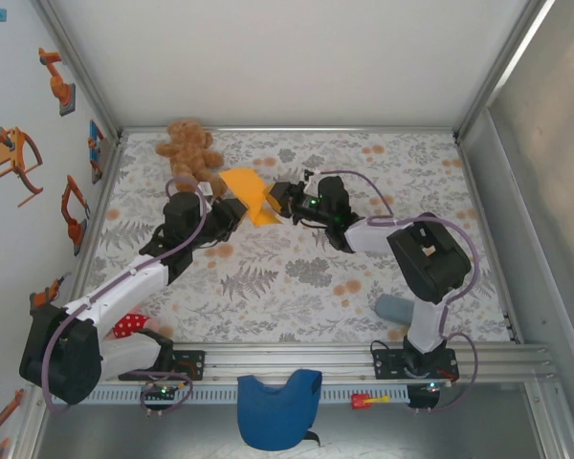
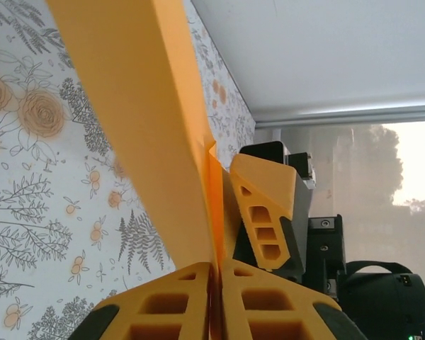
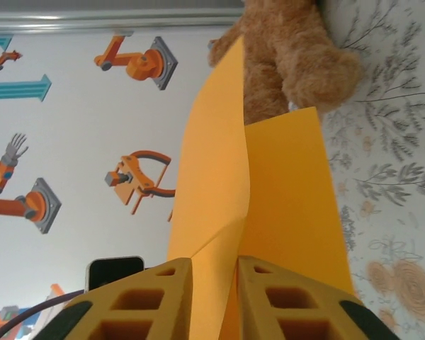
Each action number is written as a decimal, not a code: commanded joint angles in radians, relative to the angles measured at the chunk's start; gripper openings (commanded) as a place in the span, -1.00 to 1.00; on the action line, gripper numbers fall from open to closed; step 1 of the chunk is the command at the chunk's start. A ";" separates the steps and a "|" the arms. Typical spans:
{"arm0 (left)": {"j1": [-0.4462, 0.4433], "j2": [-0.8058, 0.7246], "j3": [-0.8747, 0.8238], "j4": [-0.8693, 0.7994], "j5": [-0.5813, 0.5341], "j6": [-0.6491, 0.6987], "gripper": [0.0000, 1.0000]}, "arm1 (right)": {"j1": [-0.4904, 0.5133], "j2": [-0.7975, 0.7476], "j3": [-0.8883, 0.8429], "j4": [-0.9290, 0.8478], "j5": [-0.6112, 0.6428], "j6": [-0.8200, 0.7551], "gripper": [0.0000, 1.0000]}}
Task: Fold a paper plane with a square sheet of paper (pick it up from the middle)
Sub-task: Turn over the paper at the center of the table.
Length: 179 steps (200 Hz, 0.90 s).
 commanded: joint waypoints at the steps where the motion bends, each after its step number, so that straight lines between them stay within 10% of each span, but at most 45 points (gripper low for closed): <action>1: -0.004 0.004 0.036 -0.041 -0.013 0.042 -0.82 | -0.025 -0.084 -0.025 -0.089 0.046 -0.120 -0.40; 82: -0.017 0.054 0.298 -0.661 -0.183 0.442 -0.78 | -0.139 -0.364 -0.025 -0.742 0.261 -0.578 -0.16; 179: -0.259 0.569 0.872 -1.340 -0.944 0.647 -0.82 | -0.265 -0.632 -0.093 -1.051 0.589 -0.752 -0.17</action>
